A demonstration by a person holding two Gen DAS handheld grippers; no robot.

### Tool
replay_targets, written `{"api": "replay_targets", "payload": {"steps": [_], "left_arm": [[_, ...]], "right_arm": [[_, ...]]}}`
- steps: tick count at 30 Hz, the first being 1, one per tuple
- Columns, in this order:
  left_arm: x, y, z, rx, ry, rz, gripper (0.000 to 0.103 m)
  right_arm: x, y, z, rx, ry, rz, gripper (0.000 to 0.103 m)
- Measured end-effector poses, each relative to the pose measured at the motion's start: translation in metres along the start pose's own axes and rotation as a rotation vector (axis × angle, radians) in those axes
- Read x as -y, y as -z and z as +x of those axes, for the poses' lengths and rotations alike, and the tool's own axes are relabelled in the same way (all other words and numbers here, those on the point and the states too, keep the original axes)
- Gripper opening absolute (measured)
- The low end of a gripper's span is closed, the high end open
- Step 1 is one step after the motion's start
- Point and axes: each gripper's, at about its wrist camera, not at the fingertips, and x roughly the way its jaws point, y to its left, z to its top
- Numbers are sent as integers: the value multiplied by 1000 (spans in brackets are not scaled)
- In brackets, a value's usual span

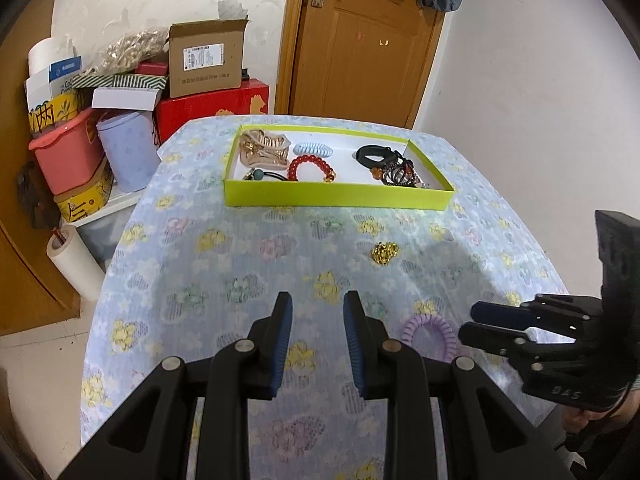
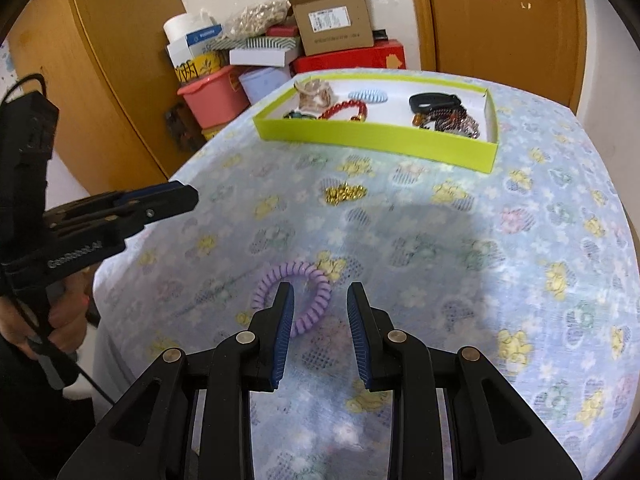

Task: Organize jewelry
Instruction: 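Withdraw both grippers from the tray toward the last jewelry pieces, then grasp the purple coil hair tie with the right gripper while the left grasps the gold chain piece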

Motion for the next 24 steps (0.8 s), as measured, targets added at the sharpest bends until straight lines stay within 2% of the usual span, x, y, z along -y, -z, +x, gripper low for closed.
{"api": "replay_targets", "payload": {"steps": [8, 15, 24], "left_arm": [[-1, 4, 4, -9, 16, -5, 28], [-3, 2, 6, -13, 19, -12, 28], [10, -6, 20, -30, 44, 20, 28]], "right_arm": [[-5, -1, 19, -36, 20, -30, 27], [-14, 1, 26, -38, 86, -104, 10], [1, 0, 14, -3, 89, -60, 9]]}}
